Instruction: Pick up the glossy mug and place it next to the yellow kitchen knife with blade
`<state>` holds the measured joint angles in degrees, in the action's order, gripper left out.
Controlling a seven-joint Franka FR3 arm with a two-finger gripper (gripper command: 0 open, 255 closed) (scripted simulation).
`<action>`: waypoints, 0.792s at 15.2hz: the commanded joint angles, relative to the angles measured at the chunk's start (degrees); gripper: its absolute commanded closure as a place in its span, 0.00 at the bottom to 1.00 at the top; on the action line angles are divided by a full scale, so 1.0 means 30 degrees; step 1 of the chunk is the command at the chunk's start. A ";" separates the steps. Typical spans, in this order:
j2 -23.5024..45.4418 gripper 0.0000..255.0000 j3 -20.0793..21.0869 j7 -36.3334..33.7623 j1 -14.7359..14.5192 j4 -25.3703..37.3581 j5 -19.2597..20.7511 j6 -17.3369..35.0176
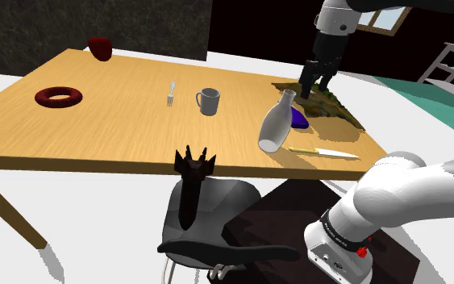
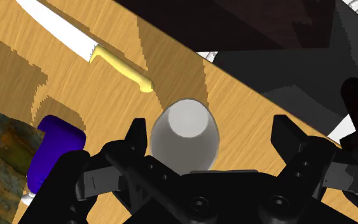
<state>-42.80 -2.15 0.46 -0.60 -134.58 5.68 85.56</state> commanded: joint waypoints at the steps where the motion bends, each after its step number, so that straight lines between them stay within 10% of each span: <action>1: 0.0000 0.00 0.0000 0.0000 0.0000 0.0000 0.0000 0.0000; 12: 0.7443 0.00 -0.0644 0.0219 -0.0249 0.2581 -0.0680 0.5248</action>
<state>-23.31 -3.93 0.99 -1.20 -127.08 4.44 100.43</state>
